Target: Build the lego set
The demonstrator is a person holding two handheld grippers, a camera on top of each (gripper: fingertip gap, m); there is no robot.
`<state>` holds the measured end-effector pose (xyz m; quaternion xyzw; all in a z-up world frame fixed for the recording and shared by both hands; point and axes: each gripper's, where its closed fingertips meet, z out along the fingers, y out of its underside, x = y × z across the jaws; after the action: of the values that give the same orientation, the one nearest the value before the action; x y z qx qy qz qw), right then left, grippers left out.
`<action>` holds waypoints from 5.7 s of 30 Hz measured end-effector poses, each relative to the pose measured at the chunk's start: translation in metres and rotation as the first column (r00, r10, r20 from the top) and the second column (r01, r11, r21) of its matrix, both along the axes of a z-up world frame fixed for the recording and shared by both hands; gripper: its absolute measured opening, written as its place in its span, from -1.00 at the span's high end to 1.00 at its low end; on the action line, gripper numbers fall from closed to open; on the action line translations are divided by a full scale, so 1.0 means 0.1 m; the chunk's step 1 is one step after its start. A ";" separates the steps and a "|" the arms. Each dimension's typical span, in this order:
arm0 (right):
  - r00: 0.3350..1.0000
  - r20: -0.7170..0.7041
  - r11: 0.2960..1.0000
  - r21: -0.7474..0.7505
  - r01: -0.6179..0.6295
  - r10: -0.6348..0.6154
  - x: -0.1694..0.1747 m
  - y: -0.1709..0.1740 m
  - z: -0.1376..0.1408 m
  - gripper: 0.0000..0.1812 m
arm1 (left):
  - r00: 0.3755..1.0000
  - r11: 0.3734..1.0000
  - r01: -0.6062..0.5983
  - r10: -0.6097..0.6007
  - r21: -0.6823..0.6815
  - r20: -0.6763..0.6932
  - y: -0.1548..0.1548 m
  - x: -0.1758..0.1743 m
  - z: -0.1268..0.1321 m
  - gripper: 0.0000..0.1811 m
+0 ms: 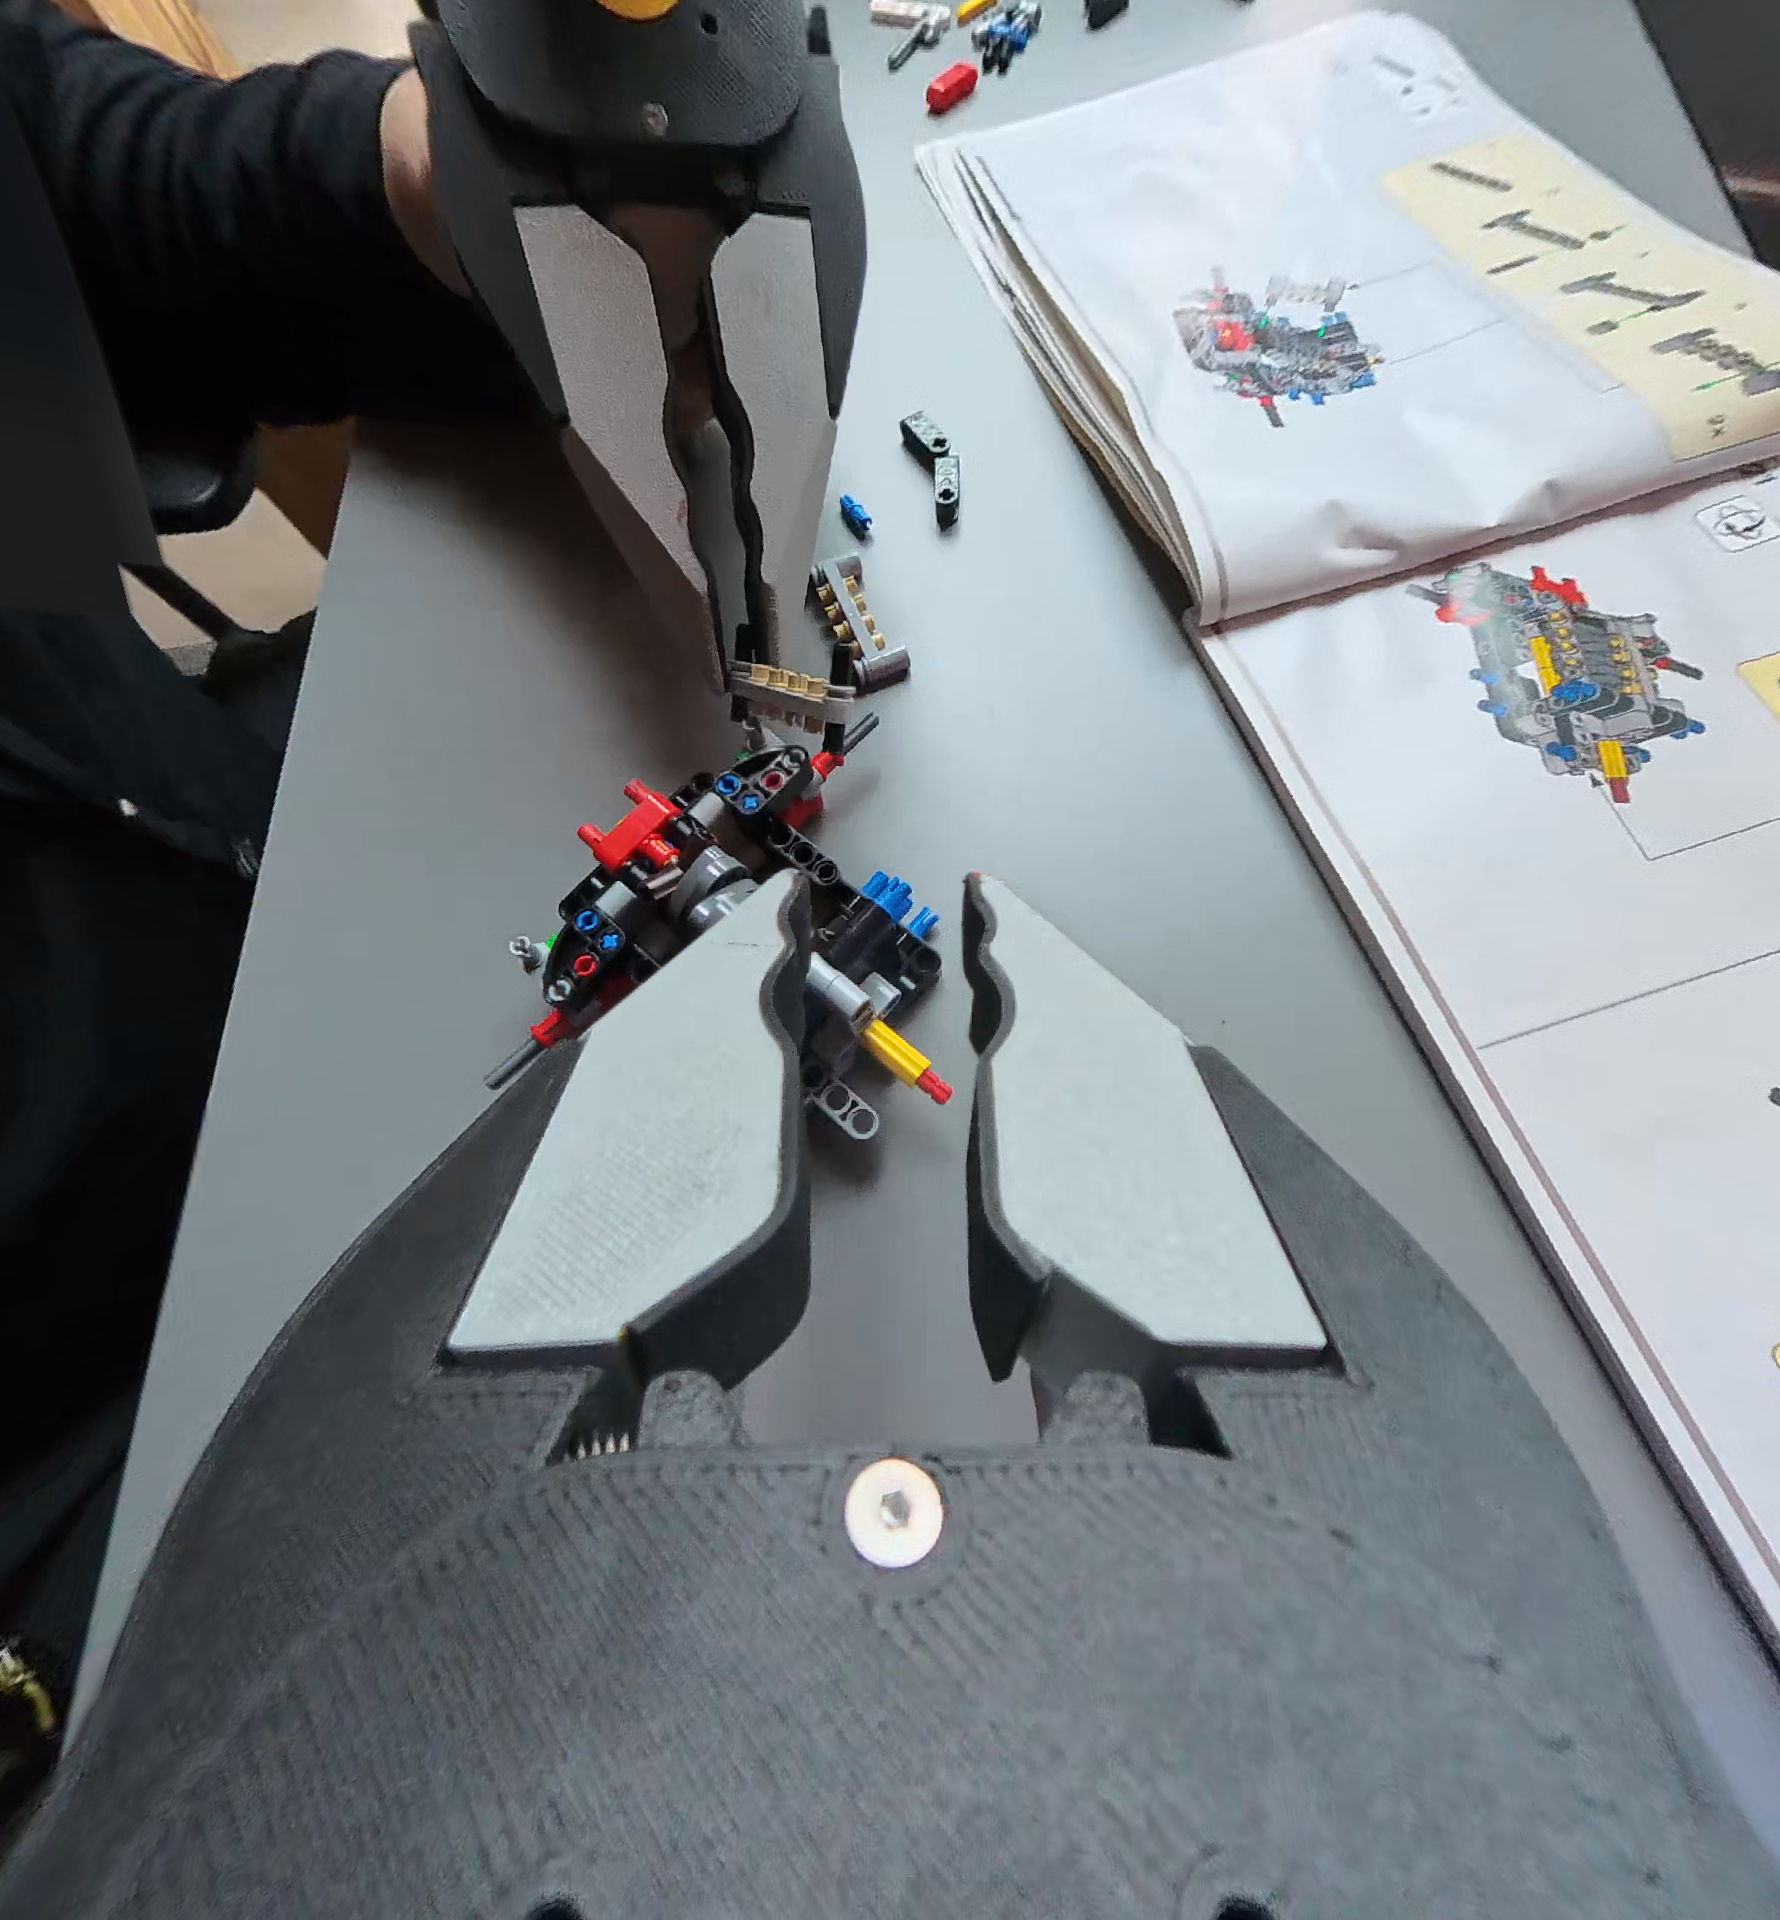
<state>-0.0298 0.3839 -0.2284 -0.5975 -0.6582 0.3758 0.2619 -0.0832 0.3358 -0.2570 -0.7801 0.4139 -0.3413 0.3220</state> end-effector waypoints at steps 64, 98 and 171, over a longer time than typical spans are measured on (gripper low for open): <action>0.880 -0.426 0.870 0.329 0.368 -0.211 0.10 0.52 0.27 0.68 | 0.990 0.981 -0.019 0.046 -0.194 0.134 0.20 -0.40 0.31 0.94; 0.915 -0.376 0.866 0.399 0.300 -0.144 0.08 0.41 0.19 0.70 | 0.963 0.965 -0.012 0.081 -0.261 0.255 0.26 -0.39 0.37 0.93; 0.969 -0.215 0.955 0.239 0.175 -0.123 -0.31 -0.17 0.20 0.46 | 0.937 0.935 -0.086 0.193 -0.344 0.291 0.16 0.26 0.34 0.94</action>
<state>-0.0611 0.3672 -0.2085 -0.5665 -0.6247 0.3243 0.4286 -0.0574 0.3522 -0.2229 -0.7844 0.2368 -0.5030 0.2751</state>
